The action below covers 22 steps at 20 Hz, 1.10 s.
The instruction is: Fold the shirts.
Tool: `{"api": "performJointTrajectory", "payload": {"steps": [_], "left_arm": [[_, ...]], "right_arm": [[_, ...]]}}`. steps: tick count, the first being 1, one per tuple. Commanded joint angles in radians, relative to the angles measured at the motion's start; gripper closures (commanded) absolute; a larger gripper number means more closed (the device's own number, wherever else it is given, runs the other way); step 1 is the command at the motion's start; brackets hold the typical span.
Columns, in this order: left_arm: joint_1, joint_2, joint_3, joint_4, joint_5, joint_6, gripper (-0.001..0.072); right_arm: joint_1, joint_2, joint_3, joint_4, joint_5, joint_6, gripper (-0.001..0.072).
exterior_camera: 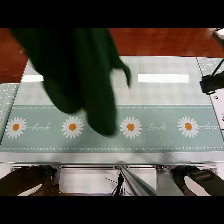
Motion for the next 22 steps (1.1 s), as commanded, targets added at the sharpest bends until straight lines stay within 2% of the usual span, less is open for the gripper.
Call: {"api": "performJointTrajectory", "payload": {"steps": [1, 3, 7, 8, 9, 10, 11, 12, 13, 16, 17, 18, 20, 21, 22], "left_arm": [[-0.164, -0.059, -0.132, 0.002, -0.001, -0.035, 0.0681], [-0.196, -0.113, -0.245, 0.002, 0.031, -0.089, 0.0681], [-0.211, -0.202, -0.488, -0.008, 0.195, -0.233, 0.0681], [-0.208, -0.219, -0.521, -0.008, 0.209, -0.242, 0.0679], [-0.195, -0.231, -0.529, -0.008, 0.200, -0.240, 0.0638], [-0.171, -0.227, -0.517, -0.008, 0.183, -0.215, 0.0540], [-0.132, -0.211, -0.480, 0.008, 0.153, -0.170, 0.0357], [-0.082, -0.189, -0.425, 0.043, 0.115, -0.163, 0.0198], [-0.011, -0.160, -0.356, 0.084, 0.064, -0.162, 0.0133], [0.273, -0.049, -0.252, 0.106, -0.077, -0.153, 0.0142], [0.388, -0.013, -0.274, 0.066, -0.165, -0.075, 0.0230], [0.495, 0.011, -0.326, -0.006, -0.241, -0.009, 0.0248], [0.716, 0.046, -0.531, -0.275, -0.305, 0.097, 0.0248], [0.813, 0.051, -0.663, -0.457, -0.282, 0.138, 0.0233], [0.881, 0.049, -0.784, -0.639, -0.247, 0.181, 0.0111]], "right_arm": [[0.000, 0.023, 0.001, -0.080, 0.003, 0.008, 0.0122], [0.000, 0.023, 0.001, -0.079, 0.003, 0.009, 0.0122], [0.000, 0.023, 0.001, -0.079, -0.006, 0.009, 0.0122], [0.000, 0.023, 0.001, -0.080, -0.011, 0.009, 0.0122], [0.000, 0.023, 0.001, -0.080, -0.014, 0.009, 0.0122], [0.000, 0.023, 0.001, -0.081, -0.021, 0.009, 0.0122], [0.000, 0.023, 0.001, -0.087, -0.026, 0.009, 0.0122], [0.000, 0.023, 0.001, -0.089, -0.027, 0.009, 0.0121], [-0.003, 0.023, 0.001, -0.097, -0.027, 0.009, 0.0121], [-0.068, 0.024, 0.000, -0.092, -0.027, 0.009, 0.0121], [-0.108, 0.024, 0.000, -0.072, -0.028, 0.012, 0.0121], [-0.148, 0.023, -0.001, -0.045, -0.035, 0.021, 0.0121], [-0.238, 0.023, -0.010, 0.051, -0.079, 0.023, 0.0121], [-0.281, 0.023, -0.023, 0.109, -0.102, 0.023, 0.0122], [-0.315, 0.023, -0.039, 0.164, -0.114, 0.023, 0.0121]]}}
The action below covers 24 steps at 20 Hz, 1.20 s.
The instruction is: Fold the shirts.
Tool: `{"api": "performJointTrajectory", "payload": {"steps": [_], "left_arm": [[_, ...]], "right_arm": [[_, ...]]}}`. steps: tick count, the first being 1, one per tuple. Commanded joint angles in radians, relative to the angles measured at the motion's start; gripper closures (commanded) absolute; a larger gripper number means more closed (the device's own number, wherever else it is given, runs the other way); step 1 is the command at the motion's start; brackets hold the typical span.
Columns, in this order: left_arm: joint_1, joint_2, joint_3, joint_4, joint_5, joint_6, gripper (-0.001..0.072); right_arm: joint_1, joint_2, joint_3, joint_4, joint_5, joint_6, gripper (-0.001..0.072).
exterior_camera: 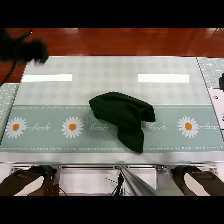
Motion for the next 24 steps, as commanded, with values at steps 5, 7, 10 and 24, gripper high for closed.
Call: {"api": "performJointTrajectory", "payload": {"steps": [5, 7, 10, 24], "left_arm": [[0.296, -0.043, -0.626, -0.855, 0.119, 0.325, -0.0013], [0.223, -0.116, -0.647, -0.878, 0.149, 0.354, -0.0013], [0.099, -0.232, -0.630, -0.985, 0.247, 0.396, -0.0013], [-0.076, -0.464, -0.457, -1.204, 0.280, 0.519, 0.0681]], "right_arm": [[-0.160, 0.000, -0.131, 0.266, -0.060, -0.020, 0.0121], [-0.160, 0.000, -0.177, 0.307, -0.073, -0.050, 0.0121], [-0.160, 0.000, -0.218, 0.334, -0.076, -0.057, 0.0121], [-0.151, 0.000, -0.611, 1.051, -0.120, -0.272, 0.0158]]}}
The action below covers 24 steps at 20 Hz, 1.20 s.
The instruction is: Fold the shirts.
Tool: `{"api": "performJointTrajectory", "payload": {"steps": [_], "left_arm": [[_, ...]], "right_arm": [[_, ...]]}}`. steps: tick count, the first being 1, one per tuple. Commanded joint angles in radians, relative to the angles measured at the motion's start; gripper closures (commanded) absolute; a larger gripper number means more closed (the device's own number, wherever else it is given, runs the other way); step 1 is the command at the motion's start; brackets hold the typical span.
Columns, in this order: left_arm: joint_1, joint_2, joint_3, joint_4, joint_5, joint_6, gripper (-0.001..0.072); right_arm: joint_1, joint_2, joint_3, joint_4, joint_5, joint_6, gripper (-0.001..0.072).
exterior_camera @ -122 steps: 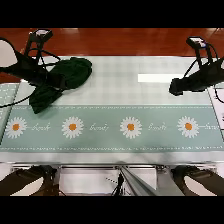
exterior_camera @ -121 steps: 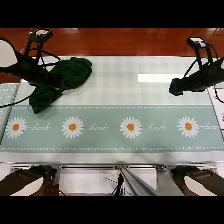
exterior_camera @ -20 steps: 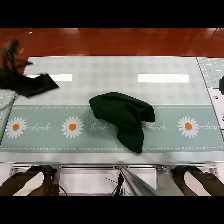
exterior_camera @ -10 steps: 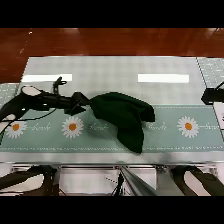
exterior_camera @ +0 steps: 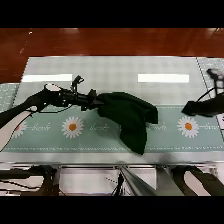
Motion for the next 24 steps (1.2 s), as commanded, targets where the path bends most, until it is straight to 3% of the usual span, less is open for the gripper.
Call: {"api": "performJointTrajectory", "payload": {"steps": [1, 5, 7, 12, 14, 15, 16, 17, 20, 24], "left_arm": [[0.013, 0.015, 0.009, -0.015, -0.019, 0.030, 0.0681], [0.017, 0.023, 0.010, -0.015, -0.038, 0.059, 0.0681], [0.017, 0.023, 0.009, -0.015, -0.039, 0.070, 0.0681], [0.017, 0.024, 0.010, -0.016, -0.049, 0.070, 0.0681], [0.018, 0.025, 0.010, -0.016, -0.049, 0.071, 0.0681], [0.018, 0.026, 0.011, -0.016, -0.049, 0.079, 0.0681], [0.018, 0.029, 0.019, -0.016, -0.050, 0.097, 0.0681], [0.018, 0.038, 0.033, -0.015, -0.049, 0.100, 0.0682], [0.034, 0.107, 0.109, -0.015, -0.050, 0.131, 0.0682], [0.084, 0.292, 0.266, -0.014, -0.050, 0.133, 0.0682]], "right_arm": [[0.006, 0.000, -0.243, 0.449, -0.089, -0.126, 0.0158], [0.035, 0.000, -0.420, 0.607, -0.111, -0.174, 0.0158], [0.128, 0.000, -0.456, 0.616, -0.195, -0.172, 0.0158], [0.431, -0.041, -0.468, 0.620, -0.551, -0.012, 0.0158], [0.513, -0.094, -0.468, 0.620, -0.626, 0.042, 0.0162], [0.537, -0.119, -0.468, 0.630, -0.644, 0.045, 0.0270], [0.547, -0.129, -0.467, 0.648, -0.646, 0.039, 0.0536], [0.546, -0.120, -0.463, 0.650, -0.636, 0.037, 0.0690], [0.546, -0.024, -0.390, 0.565, -0.564, -0.021, 0.0689], [0.546, 0.169, -0.179, 0.280, -0.477, 0.053, 0.0689]]}}
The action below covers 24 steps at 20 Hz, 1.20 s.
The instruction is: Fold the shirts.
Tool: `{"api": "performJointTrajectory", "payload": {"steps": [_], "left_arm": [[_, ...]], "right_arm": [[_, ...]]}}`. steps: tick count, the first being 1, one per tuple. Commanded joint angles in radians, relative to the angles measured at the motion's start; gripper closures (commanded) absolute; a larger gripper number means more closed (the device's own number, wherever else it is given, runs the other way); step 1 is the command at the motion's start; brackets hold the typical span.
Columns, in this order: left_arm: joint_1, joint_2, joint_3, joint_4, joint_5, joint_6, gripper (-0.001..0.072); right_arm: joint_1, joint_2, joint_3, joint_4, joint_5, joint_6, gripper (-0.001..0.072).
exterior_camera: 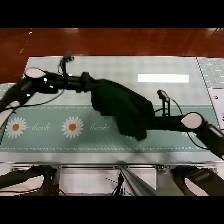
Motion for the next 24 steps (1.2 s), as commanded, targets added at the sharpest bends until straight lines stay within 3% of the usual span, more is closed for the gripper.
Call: {"api": "performJointTrajectory", "payload": {"steps": [1, 4, 6, 9, 12, 17, 21, 24], "left_arm": [[0.044, 0.159, 0.137, -0.001, 0.003, 0.008, 0.0683], [0.074, 0.298, 0.266, -0.001, 0.003, -0.019, 0.0682], [0.075, 0.375, 0.343, -0.001, -0.001, -0.031, 0.0682], [0.075, 0.462, 0.441, 0.029, -0.068, -0.103, 0.0682], [0.075, 0.529, 0.502, 0.116, -0.236, -0.242, 0.0682], [0.075, 0.628, 0.528, 0.262, -0.476, -0.446, 0.0683], [0.075, 0.639, 0.526, 0.387, -0.597, -0.510, 0.0682], [0.075, 0.567, 0.525, 0.543, -0.597, -0.495, 0.0682]], "right_arm": [[0.007, 0.159, 0.192, -0.286, 0.038, 0.110, 0.0689], [0.008, 0.267, 0.388, -0.580, 0.008, 0.328, 0.0689], [0.008, 0.304, 0.509, -0.701, 0.025, 0.412, 0.0690], [0.008, 0.320, 0.663, -0.721, 0.113, 0.414, 0.0690], [0.008, 0.320, 0.789, -0.713, 0.265, 0.414, 0.0690], [0.008, 0.320, 1.001, -0.711, 0.654, 0.430, 0.0689], [0.008, 0.303, 1.054, -0.713, 1.019, 0.469, 0.0690], [0.008, 0.222, 1.022, -0.689, 1.068, 0.402, 0.0691]]}}
